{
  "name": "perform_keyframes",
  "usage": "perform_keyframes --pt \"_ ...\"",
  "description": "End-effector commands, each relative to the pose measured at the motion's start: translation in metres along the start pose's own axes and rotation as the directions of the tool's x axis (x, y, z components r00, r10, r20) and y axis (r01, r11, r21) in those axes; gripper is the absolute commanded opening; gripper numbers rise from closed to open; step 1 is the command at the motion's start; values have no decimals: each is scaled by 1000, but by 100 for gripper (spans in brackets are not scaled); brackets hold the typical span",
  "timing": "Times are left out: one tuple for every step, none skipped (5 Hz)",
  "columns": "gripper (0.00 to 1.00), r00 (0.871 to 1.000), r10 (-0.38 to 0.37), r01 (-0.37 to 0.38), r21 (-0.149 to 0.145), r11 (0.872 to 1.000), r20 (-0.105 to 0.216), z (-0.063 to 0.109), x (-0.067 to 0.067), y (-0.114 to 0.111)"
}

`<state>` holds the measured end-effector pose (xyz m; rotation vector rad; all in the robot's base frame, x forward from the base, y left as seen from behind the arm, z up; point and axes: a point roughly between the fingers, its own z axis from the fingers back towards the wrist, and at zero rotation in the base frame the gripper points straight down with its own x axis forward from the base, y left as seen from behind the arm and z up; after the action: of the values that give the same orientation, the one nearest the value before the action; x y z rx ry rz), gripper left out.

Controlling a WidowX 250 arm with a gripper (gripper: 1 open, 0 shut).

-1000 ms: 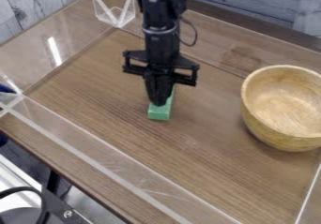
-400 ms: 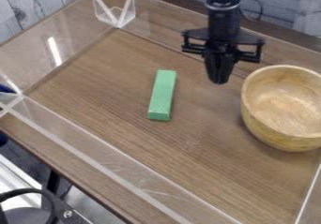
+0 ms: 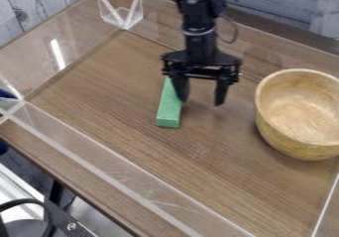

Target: Put the green block in the brown bowl

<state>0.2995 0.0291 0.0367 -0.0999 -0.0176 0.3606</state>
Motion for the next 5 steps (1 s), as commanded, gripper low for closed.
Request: perform_keyframes --pt "100 997 29 -30 3 1000 73 17 3 12" --pt "100 995 66 -68 20 997 73 14 0 23" --pt "100 993 90 -94 43 995 72 11 -5 36" --pt "100 992 106 -110 59 992 69 9 -10 45" --pt "100 993 86 -92 69 993 77 8 -10 34"
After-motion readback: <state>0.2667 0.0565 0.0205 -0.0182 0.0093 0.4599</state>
